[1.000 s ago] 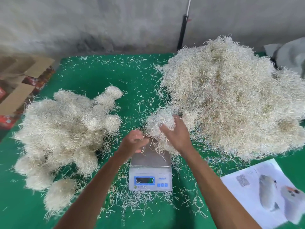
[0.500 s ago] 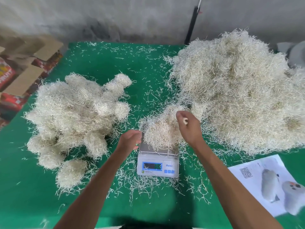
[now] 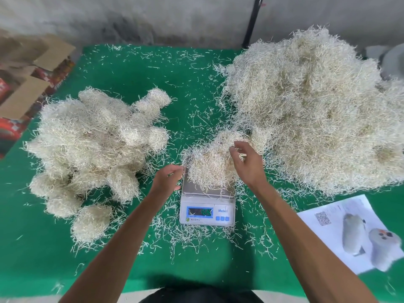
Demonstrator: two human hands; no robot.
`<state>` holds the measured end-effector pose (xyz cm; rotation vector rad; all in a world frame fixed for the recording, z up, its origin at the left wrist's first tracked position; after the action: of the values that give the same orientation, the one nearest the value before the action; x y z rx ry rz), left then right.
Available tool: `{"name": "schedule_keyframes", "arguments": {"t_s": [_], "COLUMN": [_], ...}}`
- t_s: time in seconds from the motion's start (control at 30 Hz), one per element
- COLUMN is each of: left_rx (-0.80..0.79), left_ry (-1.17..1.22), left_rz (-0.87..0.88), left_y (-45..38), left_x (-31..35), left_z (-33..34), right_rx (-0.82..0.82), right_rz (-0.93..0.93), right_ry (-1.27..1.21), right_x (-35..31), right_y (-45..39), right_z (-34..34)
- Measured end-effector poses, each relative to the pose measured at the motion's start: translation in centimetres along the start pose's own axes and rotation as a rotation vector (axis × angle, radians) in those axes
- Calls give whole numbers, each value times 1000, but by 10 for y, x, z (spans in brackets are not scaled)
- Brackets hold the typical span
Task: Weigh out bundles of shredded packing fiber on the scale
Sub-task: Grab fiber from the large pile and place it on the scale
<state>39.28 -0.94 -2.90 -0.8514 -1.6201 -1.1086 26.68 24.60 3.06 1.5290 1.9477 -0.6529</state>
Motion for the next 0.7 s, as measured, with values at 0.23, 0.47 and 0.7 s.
{"name": "schedule_keyframes", "arguments": {"t_s": [0.23, 0.47, 0.7], "left_rx": [17, 11, -171], "left_ry": [-18, -57, -203], "left_rz": [-33, -44, -76], "left_y": [-7, -12, -16], "left_x": [-6, 0, 22], "left_z": [-2, -3, 52], "right_rx": [-15, -23, -291], "right_rz": [2, 11, 118], "right_ry": [-33, -49, -84], "right_x": [0, 5, -6], "right_y": [-3, -8, -2], "right_z": [5, 12, 61]}}
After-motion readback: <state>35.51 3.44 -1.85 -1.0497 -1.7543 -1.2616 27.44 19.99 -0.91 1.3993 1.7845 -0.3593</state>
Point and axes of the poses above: each hand's wrist, its own y-axis away from the middle knuckle, its own z-axis out of the palm, x = y × z, the point moved 8 cm from there along -y, towards the middle knuckle, and after that the axes turned 8 degrees about y, right-handed, at the moved point
